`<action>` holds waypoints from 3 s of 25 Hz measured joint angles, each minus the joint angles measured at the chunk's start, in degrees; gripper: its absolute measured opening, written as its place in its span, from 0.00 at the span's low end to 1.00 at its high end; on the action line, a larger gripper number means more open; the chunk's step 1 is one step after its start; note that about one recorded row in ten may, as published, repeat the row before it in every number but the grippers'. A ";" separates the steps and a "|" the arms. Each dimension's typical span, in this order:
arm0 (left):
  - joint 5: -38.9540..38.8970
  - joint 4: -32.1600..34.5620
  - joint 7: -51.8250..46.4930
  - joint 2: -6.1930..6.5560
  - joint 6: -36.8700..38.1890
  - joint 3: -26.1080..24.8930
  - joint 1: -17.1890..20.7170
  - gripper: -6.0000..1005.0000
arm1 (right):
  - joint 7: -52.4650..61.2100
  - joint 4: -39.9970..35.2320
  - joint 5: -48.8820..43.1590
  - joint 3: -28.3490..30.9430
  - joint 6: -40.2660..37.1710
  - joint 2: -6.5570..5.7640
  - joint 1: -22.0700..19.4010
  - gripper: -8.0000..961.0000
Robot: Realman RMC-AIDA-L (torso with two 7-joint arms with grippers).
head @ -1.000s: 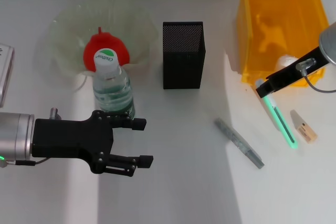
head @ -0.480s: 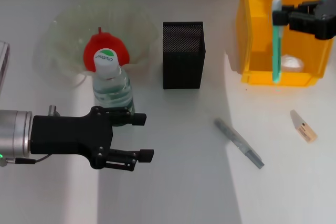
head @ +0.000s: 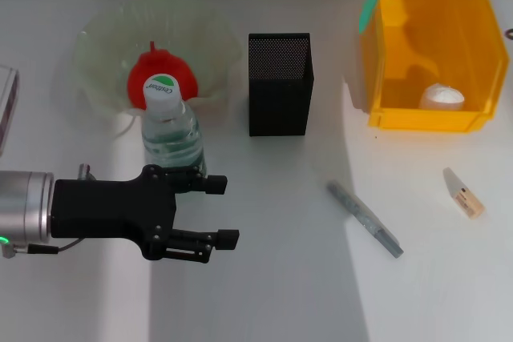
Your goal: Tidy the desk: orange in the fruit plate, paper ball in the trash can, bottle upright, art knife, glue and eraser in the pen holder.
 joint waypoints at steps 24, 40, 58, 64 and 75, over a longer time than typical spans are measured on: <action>-0.45 -0.11 0.41 -0.01 -0.41 0.00 0.05 0.83 | -17.60 27.99 2.80 -2.58 14.86 0.14 12.85 0.30; -0.52 -0.11 0.50 0.01 -0.40 0.25 0.36 0.83 | 12.70 -3.57 -8.85 -12.32 10.19 -0.01 1.56 0.68; -0.33 -0.11 0.22 0.01 -0.27 0.45 -0.20 0.83 | 62.74 -41.21 -45.10 -16.70 -18.46 0.00 1.15 0.68; -0.11 -0.11 0.05 0.01 0.27 0.52 -0.38 0.83 | 68.42 -37.79 -54.09 -23.20 -21.77 0.03 4.90 0.68; -0.15 -0.10 -0.02 0.01 0.46 1.16 -0.51 0.83 | 70.24 -29.02 -55.54 -25.08 -20.58 0.14 8.10 0.68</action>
